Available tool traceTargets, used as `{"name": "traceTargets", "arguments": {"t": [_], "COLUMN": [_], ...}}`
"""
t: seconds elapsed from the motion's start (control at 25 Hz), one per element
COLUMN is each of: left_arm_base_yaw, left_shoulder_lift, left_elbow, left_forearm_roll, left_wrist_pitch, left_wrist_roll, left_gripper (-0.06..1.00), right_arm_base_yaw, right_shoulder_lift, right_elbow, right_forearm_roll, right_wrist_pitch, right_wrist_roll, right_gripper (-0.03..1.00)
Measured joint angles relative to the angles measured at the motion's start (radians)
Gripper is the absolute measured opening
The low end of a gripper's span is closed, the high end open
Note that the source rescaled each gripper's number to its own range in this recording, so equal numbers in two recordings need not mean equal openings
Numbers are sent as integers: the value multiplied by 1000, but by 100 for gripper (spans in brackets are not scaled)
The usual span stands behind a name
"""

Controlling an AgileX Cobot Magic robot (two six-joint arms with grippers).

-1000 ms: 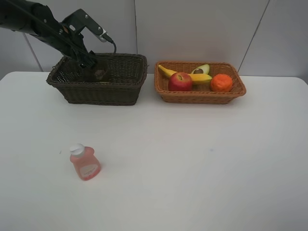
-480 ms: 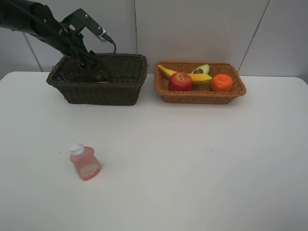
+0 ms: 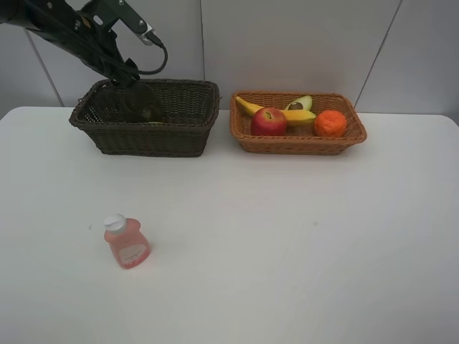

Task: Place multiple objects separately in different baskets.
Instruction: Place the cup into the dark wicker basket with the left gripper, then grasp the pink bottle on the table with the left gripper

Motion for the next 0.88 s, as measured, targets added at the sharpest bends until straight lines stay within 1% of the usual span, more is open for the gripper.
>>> {"name": "traceTargets", "arguments": {"t": [0.2, 0.36, 0.56, 0.68, 0.88], "left_arm_base_yaw": [0, 0, 0, 0, 0], "left_shoulder_lift": [-47, -105, -194, -256, -348], "left_elbow": [0, 29, 120, 180, 256], "left_forearm_roll": [0, 0, 0, 0, -18], "left_wrist_pitch": [93, 143, 183, 207, 288], "left_wrist_roll": [0, 12, 56, 66, 67], "left_gripper": [99, 99, 99, 99, 99], "right_arm_base_yaw": [0, 0, 0, 0, 0], "right_shoulder_lift": [0, 0, 0, 0, 0], "right_elbow": [0, 0, 0, 0, 0], "right_forearm_roll": [0, 0, 0, 0, 0], "right_wrist_pitch": [0, 0, 0, 0, 0], "right_wrist_roll": [0, 0, 0, 0, 0], "right_gripper": [85, 85, 85, 85, 85]}}
